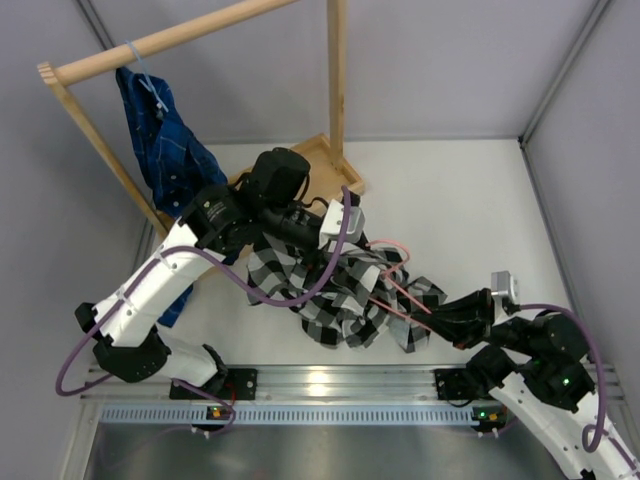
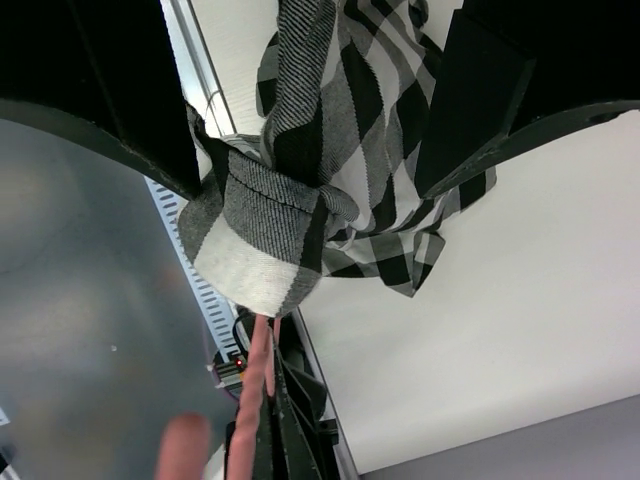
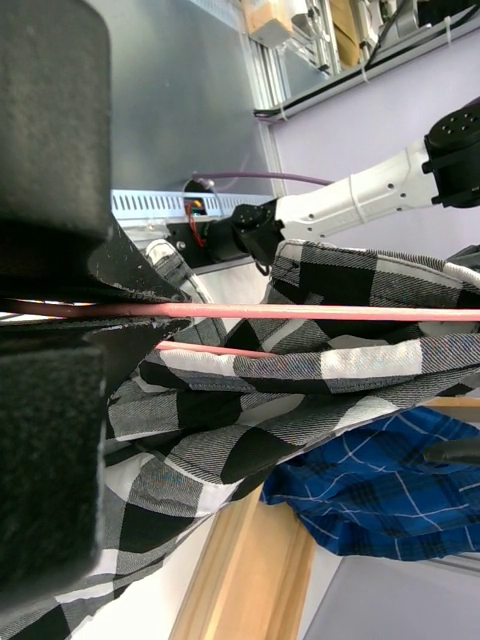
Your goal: Place the shirt on the hanger
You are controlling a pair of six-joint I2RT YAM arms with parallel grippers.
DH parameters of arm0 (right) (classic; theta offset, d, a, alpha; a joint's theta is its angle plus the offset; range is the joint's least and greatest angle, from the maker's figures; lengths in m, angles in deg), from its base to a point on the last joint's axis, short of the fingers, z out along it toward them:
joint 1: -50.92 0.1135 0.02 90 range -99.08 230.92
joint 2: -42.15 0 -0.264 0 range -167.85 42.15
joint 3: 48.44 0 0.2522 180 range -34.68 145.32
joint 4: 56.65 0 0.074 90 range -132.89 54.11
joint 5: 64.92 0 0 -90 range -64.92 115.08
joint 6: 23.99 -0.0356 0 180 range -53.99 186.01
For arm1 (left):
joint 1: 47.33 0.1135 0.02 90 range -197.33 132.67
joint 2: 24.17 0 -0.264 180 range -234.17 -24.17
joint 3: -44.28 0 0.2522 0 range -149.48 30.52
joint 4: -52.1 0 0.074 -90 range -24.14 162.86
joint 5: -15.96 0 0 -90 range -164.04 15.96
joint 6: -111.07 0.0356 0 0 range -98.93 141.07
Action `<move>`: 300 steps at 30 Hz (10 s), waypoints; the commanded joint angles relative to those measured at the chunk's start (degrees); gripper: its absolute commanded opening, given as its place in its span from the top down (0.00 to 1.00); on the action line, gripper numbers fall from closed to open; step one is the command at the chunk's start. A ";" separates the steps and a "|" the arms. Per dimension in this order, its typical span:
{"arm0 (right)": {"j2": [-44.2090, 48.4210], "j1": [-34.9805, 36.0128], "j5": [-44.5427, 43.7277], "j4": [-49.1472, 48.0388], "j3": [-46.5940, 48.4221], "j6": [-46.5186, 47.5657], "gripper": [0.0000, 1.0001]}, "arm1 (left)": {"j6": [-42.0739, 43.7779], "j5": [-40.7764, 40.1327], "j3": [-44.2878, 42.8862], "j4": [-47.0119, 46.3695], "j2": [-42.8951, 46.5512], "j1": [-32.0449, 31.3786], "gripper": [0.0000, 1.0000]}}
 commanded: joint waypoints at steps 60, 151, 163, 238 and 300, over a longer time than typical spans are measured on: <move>-5.91 -0.01 -1.38 0.85 7.19 5.42 1.00 | -0.48 2.64 -1.36 -4.42 1.82 -0.02 0.40; -28.67 0.34 -47.16 -4.17 1.64 -29.77 1.00 | -35.20 -40.07 24.22 -41.87 11.84 -0.02 1.00; -39.22 -17.05 -32.93 4.72 14.57 -19.11 1.00 | -36.25 -42.80 34.40 -37.73 24.56 -0.02 1.00; -45.02 -6.34 -5.17 27.49 52.73 12.36 0.26 | -31.33 14.66 23.16 -51.18 3.41 -0.46 1.00; -36.15 -6.34 -33.43 18.16 48.68 4.09 1.00 | -56.45 -77.68 65.62 -59.53 34.26 1.55 1.00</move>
